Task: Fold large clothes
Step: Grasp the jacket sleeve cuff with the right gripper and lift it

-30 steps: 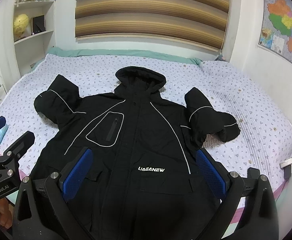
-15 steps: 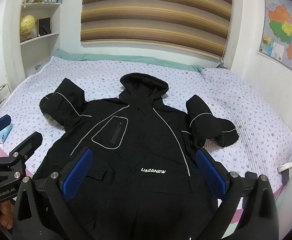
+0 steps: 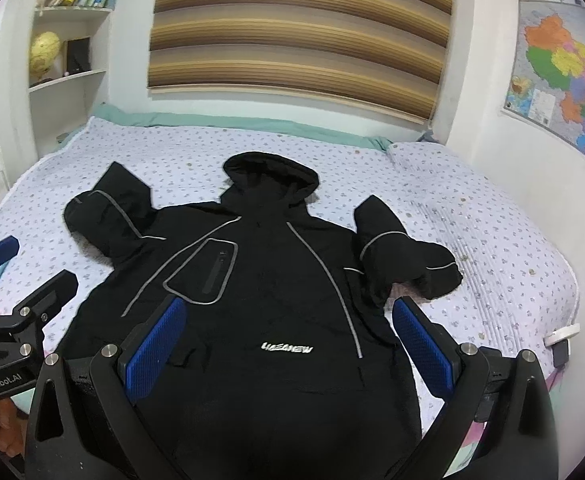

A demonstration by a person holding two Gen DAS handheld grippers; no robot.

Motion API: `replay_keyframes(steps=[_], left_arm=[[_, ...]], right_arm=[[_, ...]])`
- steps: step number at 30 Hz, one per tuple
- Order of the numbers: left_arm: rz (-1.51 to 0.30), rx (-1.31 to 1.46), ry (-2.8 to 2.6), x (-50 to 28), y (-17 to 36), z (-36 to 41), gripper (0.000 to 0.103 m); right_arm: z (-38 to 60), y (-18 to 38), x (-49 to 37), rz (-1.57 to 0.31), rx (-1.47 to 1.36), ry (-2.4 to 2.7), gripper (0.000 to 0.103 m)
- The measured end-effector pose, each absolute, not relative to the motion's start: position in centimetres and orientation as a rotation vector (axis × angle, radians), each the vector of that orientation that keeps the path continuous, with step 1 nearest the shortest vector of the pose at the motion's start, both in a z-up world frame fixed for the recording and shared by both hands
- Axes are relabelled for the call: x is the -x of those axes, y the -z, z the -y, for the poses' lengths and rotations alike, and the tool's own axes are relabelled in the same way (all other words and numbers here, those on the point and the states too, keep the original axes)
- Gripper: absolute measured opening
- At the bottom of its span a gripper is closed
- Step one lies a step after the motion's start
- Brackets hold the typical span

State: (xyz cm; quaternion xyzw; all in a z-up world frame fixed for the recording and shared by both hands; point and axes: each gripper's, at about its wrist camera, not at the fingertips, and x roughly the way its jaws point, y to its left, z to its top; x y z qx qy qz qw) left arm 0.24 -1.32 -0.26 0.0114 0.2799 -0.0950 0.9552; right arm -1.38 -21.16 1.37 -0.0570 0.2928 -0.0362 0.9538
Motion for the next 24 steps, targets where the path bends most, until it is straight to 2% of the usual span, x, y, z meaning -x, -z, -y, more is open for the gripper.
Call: replay_keyframes(steps=[4,10,13,20,24], left_arm=[[-0.642,-0.043,0.232,-4.3,2.7,3.9,0.101],[-0.771,-0.098,0.307,-11.8,8.0,11.2,0.101],[-0.829,-0.108,0.388,-16.2,10.2,16.4,0.101],[-0.995,-0.002,0.466,-26.0,17.1,24.6,0.101],[-1.048,0.095,0.46,-29.7,21.5,26.7,0.099]], right_arm=[[25.4,0.4,-1.6,-0.627,0.034,0.042,0.103],[38.0,4.4,-6.2,-0.656,-0.133,0.186,0.103],[44.9,6.4,-8.6,-0.686,-0.234,0.236,0.092],[57.1,10.4,-13.8,-0.715,-0.387,0.328,0.089],[62.4,13.5,-17.2,-0.78,-0.48,0.339,0.076]])
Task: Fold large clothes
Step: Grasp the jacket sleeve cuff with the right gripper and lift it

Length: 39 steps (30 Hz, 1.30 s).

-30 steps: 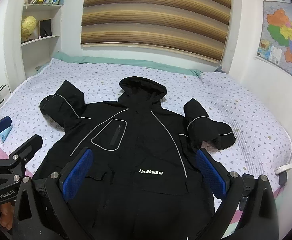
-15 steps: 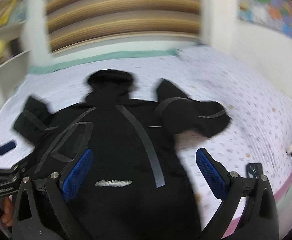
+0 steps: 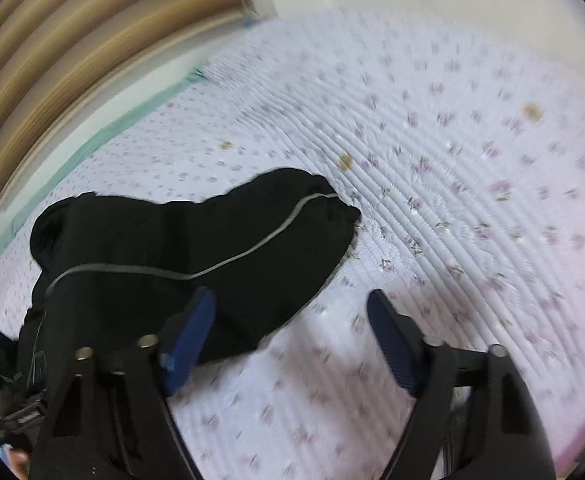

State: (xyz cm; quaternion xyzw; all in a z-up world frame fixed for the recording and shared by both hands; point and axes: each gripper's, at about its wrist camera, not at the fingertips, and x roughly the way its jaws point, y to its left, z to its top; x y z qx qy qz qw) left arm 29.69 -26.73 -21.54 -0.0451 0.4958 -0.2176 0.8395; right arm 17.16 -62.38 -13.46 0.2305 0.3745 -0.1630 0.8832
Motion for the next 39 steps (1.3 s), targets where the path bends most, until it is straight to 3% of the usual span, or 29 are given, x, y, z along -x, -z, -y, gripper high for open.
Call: replay_keyframes(steps=[10,14,18,21,25,30,35,39], left_arm=[[-0.927,-0.019,0.442,-28.8,23.7,29.2,0.098],[-0.926,-0.028,0.449,-28.1,23.8,29.3,0.102],[-0.922,-0.062,0.437,-27.7,23.8,29.9,0.102],[-0.929,-0.059,0.443,-27.5,23.2,29.4,0.102],[-0.92,0.029,0.542,-27.0,20.2,28.9,0.087],[-0.865,0.015,0.647,-25.9,16.4,31.5,0.087],[-1.02,-0.166,0.642,-26.7,22.1,36.1,0.087],[-0.999,-0.213,0.632,-26.6,22.1,36.8,0.089]], right_arm=[[67.2,19.5,-22.3,-0.846,-0.606,0.377,0.073],[67.2,20.5,-24.4,-0.792,-0.558,0.374,0.071],[65.8,20.5,-26.0,-0.76,-0.493,0.307,0.027],[65.3,19.1,-25.3,-0.713,-0.456,0.31,0.017],[65.4,14.5,-22.0,-0.619,-0.365,0.406,0.014],[67.8,10.2,-18.2,-0.545,-0.22,0.698,0.014],[72.1,11.7,-16.7,-0.613,-0.317,0.796,0.014],[72.2,12.8,-16.0,-0.642,-0.296,0.828,0.014]])
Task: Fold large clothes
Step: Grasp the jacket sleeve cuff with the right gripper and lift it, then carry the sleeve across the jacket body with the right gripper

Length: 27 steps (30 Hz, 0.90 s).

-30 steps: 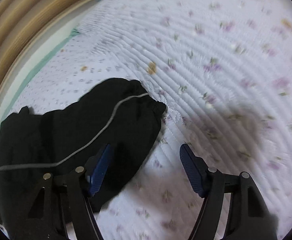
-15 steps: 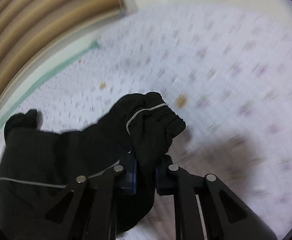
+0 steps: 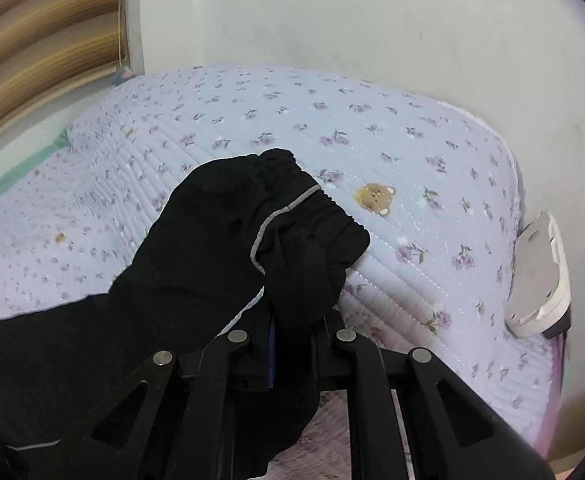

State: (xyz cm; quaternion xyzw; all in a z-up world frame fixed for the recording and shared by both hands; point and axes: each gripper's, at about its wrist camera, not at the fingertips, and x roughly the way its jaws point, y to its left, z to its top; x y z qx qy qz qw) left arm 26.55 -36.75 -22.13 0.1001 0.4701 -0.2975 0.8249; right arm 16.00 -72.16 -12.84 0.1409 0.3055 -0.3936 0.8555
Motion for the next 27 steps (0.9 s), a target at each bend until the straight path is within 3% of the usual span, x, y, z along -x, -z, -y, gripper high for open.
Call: replay_keyframes(steps=[6,13,27], left_arm=[[-0.969,-0.073,0.676,-25.3,18.3,33.4,0.089],[-0.868,-0.119,0.607,-22.8,12.9,25.5,0.089],[-0.824,-0.096,0.313,-18.8,12.2,8.1,0.089]], right_arm=[[69.5,10.6,-15.9,-0.635,-0.34,0.616,0.014],[59.6,5.5,-16.3,-0.632,-0.277,0.336,0.014],[32.6,3.4,-20.5,-0.726,-0.039,-0.078,0.014]])
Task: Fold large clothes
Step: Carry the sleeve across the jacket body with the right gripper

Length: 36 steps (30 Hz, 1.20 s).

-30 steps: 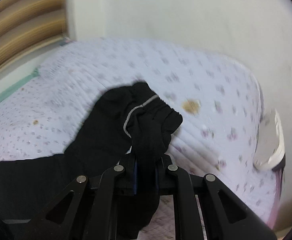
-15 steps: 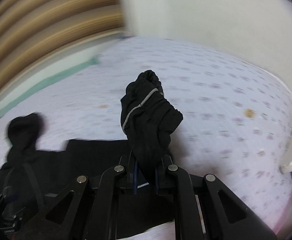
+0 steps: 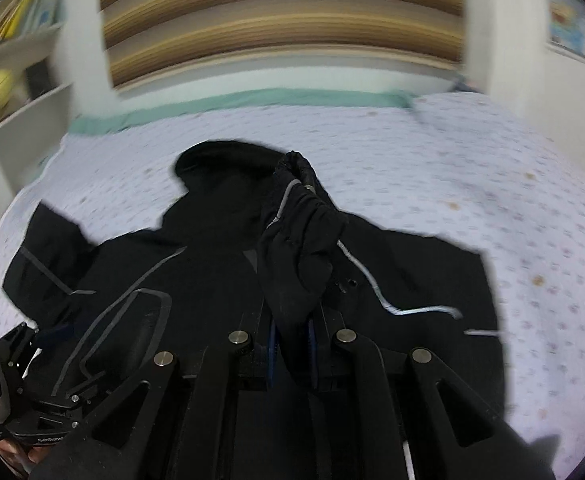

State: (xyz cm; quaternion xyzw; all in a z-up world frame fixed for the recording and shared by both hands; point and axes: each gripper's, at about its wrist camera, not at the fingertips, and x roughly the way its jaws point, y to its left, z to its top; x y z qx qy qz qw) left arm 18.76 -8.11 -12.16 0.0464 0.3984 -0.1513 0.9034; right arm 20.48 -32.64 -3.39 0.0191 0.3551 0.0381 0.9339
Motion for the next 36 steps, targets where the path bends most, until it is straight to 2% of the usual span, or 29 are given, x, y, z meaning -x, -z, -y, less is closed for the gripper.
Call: replay_keyframes(steps=[9,14,19,22,24,25,31,36], left_arm=[[-0.799,-0.063,0.252,-17.5,12.3,1.5,0.089],[-0.803,0.011,0.269,-17.8,12.7,-1.6,0.089],[-0.843,0.093,0.296,-18.5,13.7,-3.5,0.089],[-0.884,0.149,0.322,-19.2,14.3,-4.1,0.089],[-0.903,0.175,0.339,-19.5,14.4,-4.0,0.089],[-0.906,0.19,0.354,-19.7,14.4,-4.0,0.089],[-0.963,0.34,0.495,-22.5,14.5,-2.7,0.089],[-1.063,0.396,0.457,-25.6,17.2,-0.5,0.089]], right_arm=[[20.6,7.7,-23.2,-0.833,-0.039,-0.288,0.014],[14.4,11.9,-24.8,-0.894,0.028,-0.346,0.014],[11.8,16.5,-25.9,-0.973,0.045,-0.362,0.022],[11.1,18.6,-26.6,-1.029,0.045,-0.385,0.031],[11.8,18.0,-26.3,-1.028,0.027,-0.414,0.042],[12.3,17.3,-25.8,-1.025,0.003,-0.435,0.043],[17.6,11.3,-21.6,-0.887,-0.053,-0.42,0.044],[24.1,8.0,-18.7,-0.813,-0.082,-0.297,0.045]])
